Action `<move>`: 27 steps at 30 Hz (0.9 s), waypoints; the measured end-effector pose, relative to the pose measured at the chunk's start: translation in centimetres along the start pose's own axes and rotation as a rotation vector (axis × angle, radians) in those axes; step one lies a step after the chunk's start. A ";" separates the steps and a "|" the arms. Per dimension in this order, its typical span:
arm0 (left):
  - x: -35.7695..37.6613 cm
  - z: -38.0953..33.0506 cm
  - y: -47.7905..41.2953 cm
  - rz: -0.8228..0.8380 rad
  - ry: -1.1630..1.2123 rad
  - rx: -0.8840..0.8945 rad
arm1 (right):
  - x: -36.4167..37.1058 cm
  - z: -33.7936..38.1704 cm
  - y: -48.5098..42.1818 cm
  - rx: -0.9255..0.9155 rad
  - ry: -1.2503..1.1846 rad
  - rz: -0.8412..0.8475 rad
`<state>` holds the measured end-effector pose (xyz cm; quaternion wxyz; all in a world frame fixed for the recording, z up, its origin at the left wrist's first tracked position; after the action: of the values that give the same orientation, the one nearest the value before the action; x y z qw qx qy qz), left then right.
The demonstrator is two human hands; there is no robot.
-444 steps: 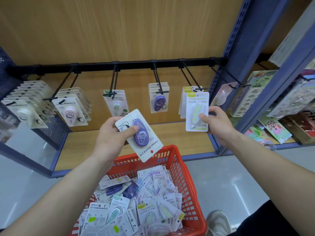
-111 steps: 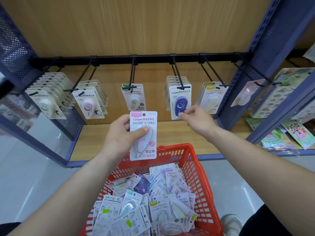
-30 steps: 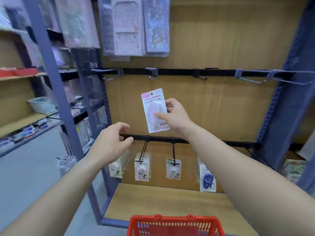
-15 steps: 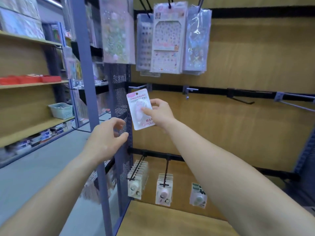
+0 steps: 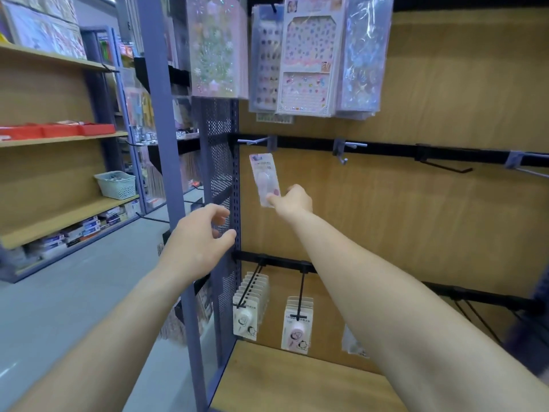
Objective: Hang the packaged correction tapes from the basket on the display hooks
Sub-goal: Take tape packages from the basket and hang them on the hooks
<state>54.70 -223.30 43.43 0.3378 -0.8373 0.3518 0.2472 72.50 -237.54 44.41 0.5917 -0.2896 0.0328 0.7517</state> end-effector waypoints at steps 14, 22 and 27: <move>13.8 2.0 14.0 0.385 -0.204 -0.041 | -7.0 -18.8 18.5 0.002 0.469 0.341; 26.9 6.8 24.8 0.660 -0.308 -0.155 | -7.5 -34.4 29.2 0.186 0.382 0.453; 35.0 10.3 31.2 0.803 -0.341 -0.203 | -6.9 -44.6 34.2 0.337 0.356 0.512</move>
<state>51.34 -246.84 1.65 0.1842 -0.6107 0.5621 0.5265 60.05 -271.24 0.65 0.4087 -0.2968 0.3306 0.7972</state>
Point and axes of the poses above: each hand's wrist, its own y-axis away from the middle knuckle, its own x-axis out of the palm, z = x × y, the point moved 7 cm from there along -y, towards the middle knuckle, and after that the axes turned 9 degrees about -x, right-handed, at the moved point
